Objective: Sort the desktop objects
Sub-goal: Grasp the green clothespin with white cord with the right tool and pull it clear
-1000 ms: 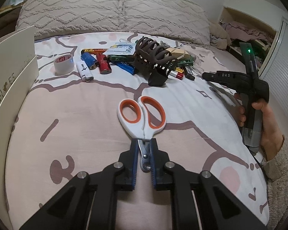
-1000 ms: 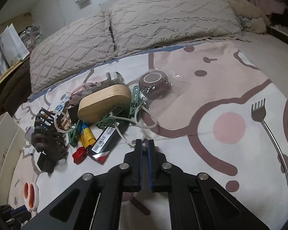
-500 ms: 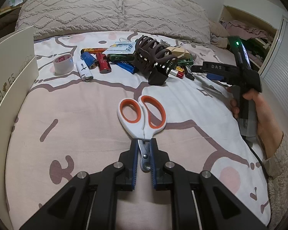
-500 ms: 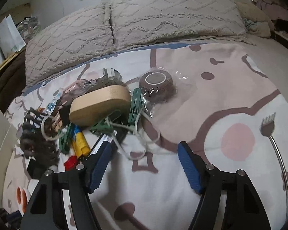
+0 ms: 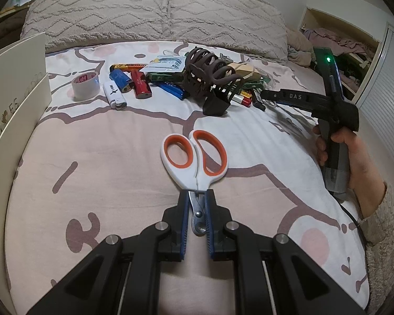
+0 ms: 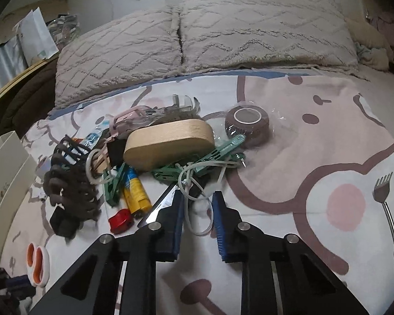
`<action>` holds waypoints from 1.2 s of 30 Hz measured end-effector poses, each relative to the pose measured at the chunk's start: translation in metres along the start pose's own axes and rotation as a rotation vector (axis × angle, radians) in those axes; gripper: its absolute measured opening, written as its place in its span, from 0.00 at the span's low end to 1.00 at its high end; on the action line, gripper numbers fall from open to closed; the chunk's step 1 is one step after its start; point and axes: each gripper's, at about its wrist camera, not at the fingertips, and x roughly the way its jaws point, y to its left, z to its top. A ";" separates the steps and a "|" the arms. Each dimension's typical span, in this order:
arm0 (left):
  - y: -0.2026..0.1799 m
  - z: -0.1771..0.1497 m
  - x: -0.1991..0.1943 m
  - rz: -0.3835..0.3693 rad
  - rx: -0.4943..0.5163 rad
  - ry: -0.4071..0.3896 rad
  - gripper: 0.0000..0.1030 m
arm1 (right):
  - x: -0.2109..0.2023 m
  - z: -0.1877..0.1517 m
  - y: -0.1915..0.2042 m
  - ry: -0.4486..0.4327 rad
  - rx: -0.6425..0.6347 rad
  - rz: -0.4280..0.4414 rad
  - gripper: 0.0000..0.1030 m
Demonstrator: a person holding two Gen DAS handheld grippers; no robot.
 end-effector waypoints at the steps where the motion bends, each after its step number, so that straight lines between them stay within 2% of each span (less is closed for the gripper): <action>1: 0.000 0.000 0.000 0.000 0.000 0.000 0.12 | -0.001 -0.002 0.000 0.000 0.001 0.002 0.20; 10: 0.000 0.000 -0.001 -0.011 -0.010 -0.002 0.12 | -0.014 -0.021 0.015 0.019 -0.020 0.001 0.16; 27: 0.004 -0.006 -0.007 -0.051 -0.038 -0.008 0.12 | -0.063 -0.073 0.043 0.070 -0.045 0.022 0.15; 36: -0.005 -0.016 -0.015 -0.095 -0.031 0.004 0.12 | -0.090 -0.098 0.055 0.089 -0.030 0.071 0.15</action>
